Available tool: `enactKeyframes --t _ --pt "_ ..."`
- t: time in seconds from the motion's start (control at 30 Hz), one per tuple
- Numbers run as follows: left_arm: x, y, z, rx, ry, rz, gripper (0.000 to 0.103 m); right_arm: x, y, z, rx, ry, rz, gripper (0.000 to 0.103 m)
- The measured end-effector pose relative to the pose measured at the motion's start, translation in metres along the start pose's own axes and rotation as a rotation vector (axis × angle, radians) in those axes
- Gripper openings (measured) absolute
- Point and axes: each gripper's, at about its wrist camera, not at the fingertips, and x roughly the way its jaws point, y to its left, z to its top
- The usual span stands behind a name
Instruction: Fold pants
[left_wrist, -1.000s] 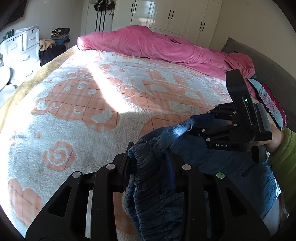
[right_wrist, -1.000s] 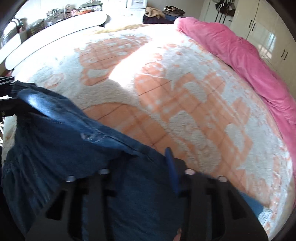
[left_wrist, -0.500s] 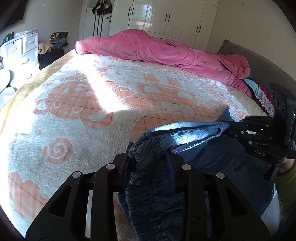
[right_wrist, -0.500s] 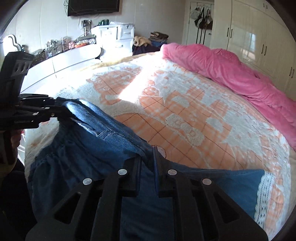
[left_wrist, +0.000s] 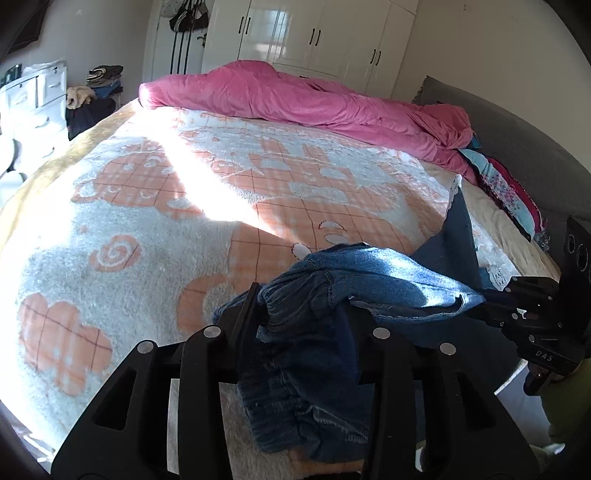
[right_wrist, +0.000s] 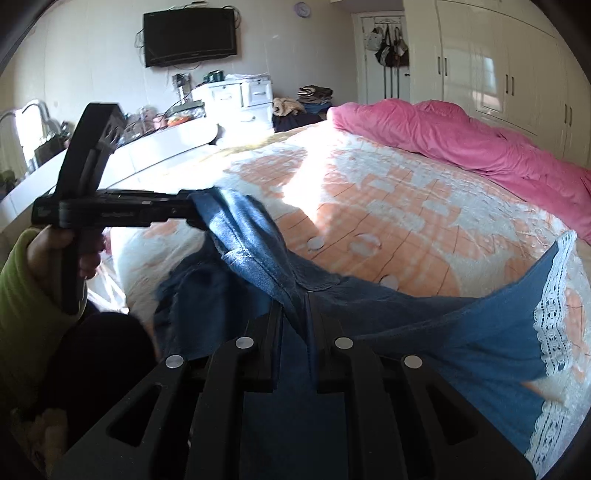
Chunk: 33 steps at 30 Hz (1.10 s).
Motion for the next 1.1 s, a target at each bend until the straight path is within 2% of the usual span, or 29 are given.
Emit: enactKeyframes --t 0.17,0.3,0.47,0.57,0.7,0.93,1.1 --pt "-0.01 0.002 -0.022 -0.026 0.021 -0.005 0.033 -0.004 0.025 -0.018 -0.036 0.064 0.052 0.011" --pt "-0.017 0.002 -0.035 -0.027 0.039 0.008 0.034 -0.005 0.032 -0.031 0.002 0.09 0.101 0.011" --pt "-0.015 0.007 -0.053 -0.064 0.094 0.019 0.035 0.0 0.042 -0.041 0.012 0.122 0.121 0.011" --pt "-0.007 0.014 -0.063 -0.099 0.142 0.026 0.038 0.009 0.047 -0.048 0.017 0.154 0.139 0.011" --pt "-0.005 0.021 -0.07 -0.14 0.172 0.043 0.048 0.021 0.055 -0.058 0.008 0.198 0.144 0.011" --pt "-0.032 0.02 -0.081 -0.147 0.15 0.059 0.052 0.016 0.062 -0.064 -0.014 0.221 0.182 0.011" --pt "-0.057 0.008 -0.075 -0.121 0.101 0.082 0.052 0.029 0.059 -0.076 0.007 0.263 0.188 0.012"
